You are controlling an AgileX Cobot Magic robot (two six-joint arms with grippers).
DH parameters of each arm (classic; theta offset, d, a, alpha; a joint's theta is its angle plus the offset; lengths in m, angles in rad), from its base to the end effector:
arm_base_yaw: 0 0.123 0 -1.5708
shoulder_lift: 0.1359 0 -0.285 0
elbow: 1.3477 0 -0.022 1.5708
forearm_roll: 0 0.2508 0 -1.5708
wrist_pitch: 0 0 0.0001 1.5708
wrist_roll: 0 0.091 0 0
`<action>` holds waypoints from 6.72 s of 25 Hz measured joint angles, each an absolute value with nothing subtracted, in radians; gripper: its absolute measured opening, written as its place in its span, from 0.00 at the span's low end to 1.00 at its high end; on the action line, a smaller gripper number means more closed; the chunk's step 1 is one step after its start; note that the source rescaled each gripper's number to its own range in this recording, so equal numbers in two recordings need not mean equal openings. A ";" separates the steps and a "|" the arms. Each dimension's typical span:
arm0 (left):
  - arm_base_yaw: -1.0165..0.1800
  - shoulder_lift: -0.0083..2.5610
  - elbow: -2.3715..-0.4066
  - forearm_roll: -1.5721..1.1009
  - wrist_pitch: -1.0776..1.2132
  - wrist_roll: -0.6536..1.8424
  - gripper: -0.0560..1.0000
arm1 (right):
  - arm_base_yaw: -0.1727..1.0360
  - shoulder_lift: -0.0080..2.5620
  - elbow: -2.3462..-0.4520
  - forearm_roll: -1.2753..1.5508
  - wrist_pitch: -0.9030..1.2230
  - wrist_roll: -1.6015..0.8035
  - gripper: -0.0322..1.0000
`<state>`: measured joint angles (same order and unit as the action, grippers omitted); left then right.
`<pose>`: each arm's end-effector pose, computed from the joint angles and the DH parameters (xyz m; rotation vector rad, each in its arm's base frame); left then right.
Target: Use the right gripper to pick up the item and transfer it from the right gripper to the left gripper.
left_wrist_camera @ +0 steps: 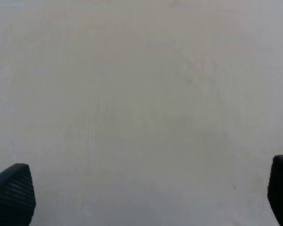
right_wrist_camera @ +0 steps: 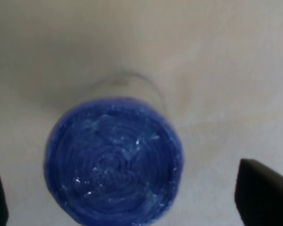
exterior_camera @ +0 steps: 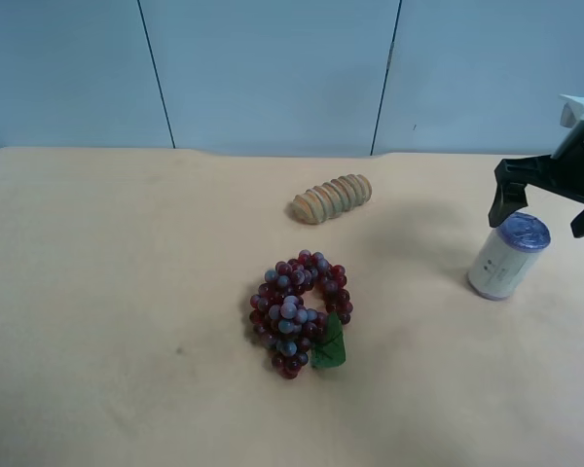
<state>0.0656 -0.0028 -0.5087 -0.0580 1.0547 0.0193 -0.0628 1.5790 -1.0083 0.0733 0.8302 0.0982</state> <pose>-0.0058 -0.0050 0.2803 -0.0440 2.0250 -0.0155 0.2961 -0.0137 0.2201 0.2929 2.8693 0.0938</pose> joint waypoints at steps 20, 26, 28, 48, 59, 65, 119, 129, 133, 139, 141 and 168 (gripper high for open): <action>0.066 -0.003 -0.509 -0.058 1.055 0.019 1.00 | -0.063 1.716 -1.008 0.120 0.771 0.071 0.90; 0.066 -0.003 -0.509 -0.058 1.054 0.019 1.00 | -0.063 1.716 -1.008 0.122 0.771 0.060 0.87; 0.066 -0.003 -0.509 -0.058 1.054 0.019 1.00 | -0.063 1.716 -1.008 0.122 0.771 0.058 0.82; 0.066 -0.003 -0.509 -0.058 1.054 0.019 1.00 | -0.063 1.716 -1.008 0.119 0.774 0.057 0.04; 0.066 -0.003 -0.509 -0.058 1.054 0.019 1.00 | -0.063 1.709 -1.009 0.119 0.786 0.057 0.04; 0.066 -0.003 -0.509 -0.058 1.054 0.019 1.00 | -0.063 1.662 -1.035 0.122 0.855 0.057 0.04; 0.066 -0.003 -0.508 -0.058 1.054 0.019 1.00 | 0.116 1.903 -1.112 1.366 1.185 -0.777 0.04; 0.066 -0.003 -0.508 -0.058 1.054 0.019 1.00 | 0.116 1.903 -1.112 1.367 1.185 -0.792 0.04; 0.066 -0.003 -0.508 -0.058 1.054 0.019 1.00 | 0.116 1.903 -1.112 1.363 1.185 -0.798 0.04; 0.066 0.059 -0.541 -0.109 1.022 0.010 1.00 | 0.116 1.903 -1.112 1.347 1.185 -0.801 0.04; 0.066 0.128 -0.566 -0.160 1.000 0.008 1.00 | 0.116 1.903 -1.112 1.343 1.185 -0.801 0.04; 0.066 1.390 -0.582 -1.413 1.037 1.207 1.00 | 0.116 1.903 -1.112 1.342 1.185 -0.809 0.04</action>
